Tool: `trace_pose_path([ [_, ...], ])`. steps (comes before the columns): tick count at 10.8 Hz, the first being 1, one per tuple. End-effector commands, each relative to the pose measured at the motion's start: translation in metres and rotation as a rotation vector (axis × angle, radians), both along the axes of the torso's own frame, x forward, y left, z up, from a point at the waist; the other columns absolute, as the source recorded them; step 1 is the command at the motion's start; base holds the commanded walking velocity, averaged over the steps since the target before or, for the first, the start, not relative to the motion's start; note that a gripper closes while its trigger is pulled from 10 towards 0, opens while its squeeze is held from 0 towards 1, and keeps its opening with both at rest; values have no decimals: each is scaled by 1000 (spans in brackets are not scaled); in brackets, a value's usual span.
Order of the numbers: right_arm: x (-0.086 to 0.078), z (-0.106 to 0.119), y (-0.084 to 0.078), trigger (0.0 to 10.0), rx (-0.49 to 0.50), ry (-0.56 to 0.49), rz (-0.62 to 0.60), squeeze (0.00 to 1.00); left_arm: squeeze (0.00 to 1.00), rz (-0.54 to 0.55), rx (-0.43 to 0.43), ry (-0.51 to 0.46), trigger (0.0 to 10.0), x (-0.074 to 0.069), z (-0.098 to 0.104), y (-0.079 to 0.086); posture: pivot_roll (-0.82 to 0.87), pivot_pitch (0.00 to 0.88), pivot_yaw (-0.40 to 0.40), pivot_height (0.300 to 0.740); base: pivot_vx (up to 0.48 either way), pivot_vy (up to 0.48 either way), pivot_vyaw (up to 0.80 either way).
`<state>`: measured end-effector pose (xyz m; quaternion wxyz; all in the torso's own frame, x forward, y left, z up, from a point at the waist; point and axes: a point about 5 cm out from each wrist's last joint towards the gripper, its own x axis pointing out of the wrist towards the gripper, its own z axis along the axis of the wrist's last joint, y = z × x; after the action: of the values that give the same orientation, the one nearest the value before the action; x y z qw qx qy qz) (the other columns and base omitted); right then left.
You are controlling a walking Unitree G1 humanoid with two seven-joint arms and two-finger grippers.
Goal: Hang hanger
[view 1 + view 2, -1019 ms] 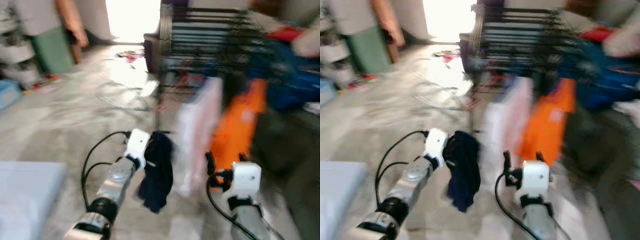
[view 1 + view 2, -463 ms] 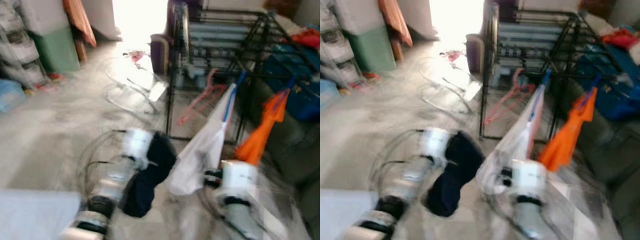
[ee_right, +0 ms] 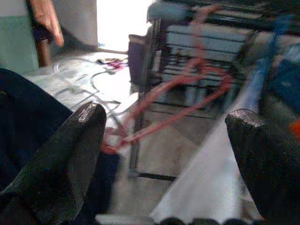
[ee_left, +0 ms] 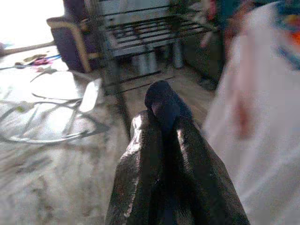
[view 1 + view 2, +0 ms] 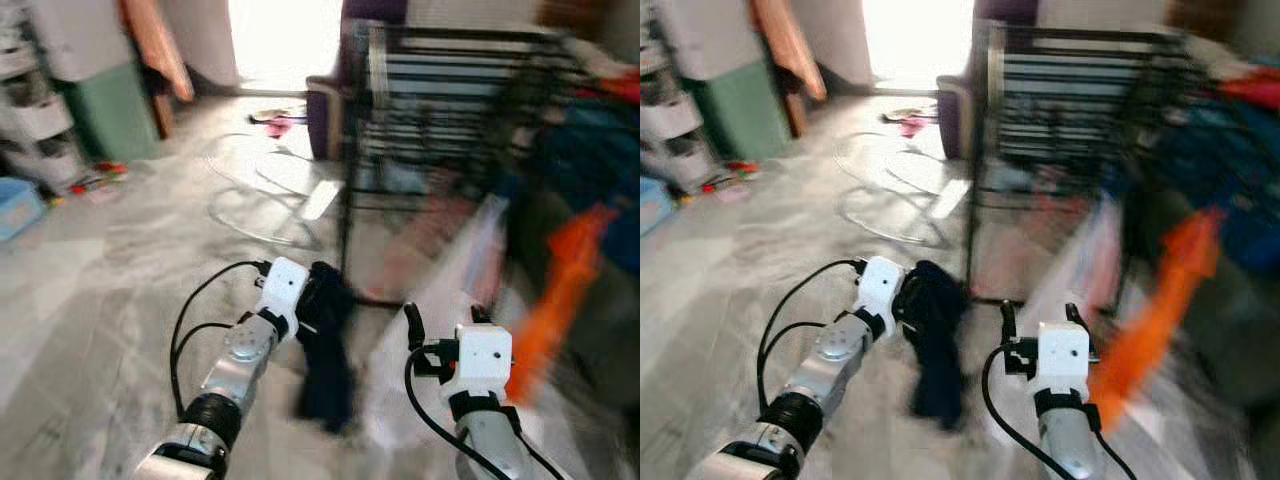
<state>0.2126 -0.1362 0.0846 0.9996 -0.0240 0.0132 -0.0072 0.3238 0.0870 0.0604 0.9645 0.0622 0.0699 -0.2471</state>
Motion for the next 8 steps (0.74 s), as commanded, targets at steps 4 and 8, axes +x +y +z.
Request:
trace_pose_path([
  [4,3,1,3,10000,-4,1,11,0,0,18,-8,-29,10000,8,11,0,-80,9,-21,740,303,155,0],
  [8,31,14,1,10000,217,21,-46,0,0,5,-8,-27,10000,6,9,0,-77,20,-14,740,0,0,0],
])
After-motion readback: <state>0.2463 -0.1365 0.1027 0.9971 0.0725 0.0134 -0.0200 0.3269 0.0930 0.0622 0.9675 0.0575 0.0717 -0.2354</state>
